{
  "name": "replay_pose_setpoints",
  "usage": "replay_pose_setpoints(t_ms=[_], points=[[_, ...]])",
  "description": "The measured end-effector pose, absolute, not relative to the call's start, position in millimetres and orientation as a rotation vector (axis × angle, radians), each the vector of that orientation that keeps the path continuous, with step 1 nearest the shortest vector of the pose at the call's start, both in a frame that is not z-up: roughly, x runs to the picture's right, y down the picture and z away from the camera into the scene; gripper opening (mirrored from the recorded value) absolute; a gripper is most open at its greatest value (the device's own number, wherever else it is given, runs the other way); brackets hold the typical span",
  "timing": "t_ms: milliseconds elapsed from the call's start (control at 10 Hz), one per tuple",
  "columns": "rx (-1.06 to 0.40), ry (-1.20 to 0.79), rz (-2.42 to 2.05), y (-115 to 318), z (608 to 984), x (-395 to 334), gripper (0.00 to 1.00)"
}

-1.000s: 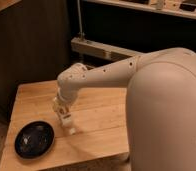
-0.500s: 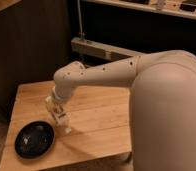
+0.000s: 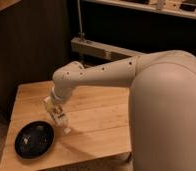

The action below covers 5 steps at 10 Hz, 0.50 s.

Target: Place the bottle in the ceramic bowl

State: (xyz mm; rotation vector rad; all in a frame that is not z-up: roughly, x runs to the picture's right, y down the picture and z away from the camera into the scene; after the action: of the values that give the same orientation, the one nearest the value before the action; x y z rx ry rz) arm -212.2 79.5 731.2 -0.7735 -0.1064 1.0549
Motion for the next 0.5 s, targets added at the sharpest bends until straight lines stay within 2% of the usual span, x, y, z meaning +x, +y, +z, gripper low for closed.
replay_pose_setpoints(t_ms=[500], points=[[-0.793,-0.124,1.021,81.8,731.3,-218.7,0.14]])
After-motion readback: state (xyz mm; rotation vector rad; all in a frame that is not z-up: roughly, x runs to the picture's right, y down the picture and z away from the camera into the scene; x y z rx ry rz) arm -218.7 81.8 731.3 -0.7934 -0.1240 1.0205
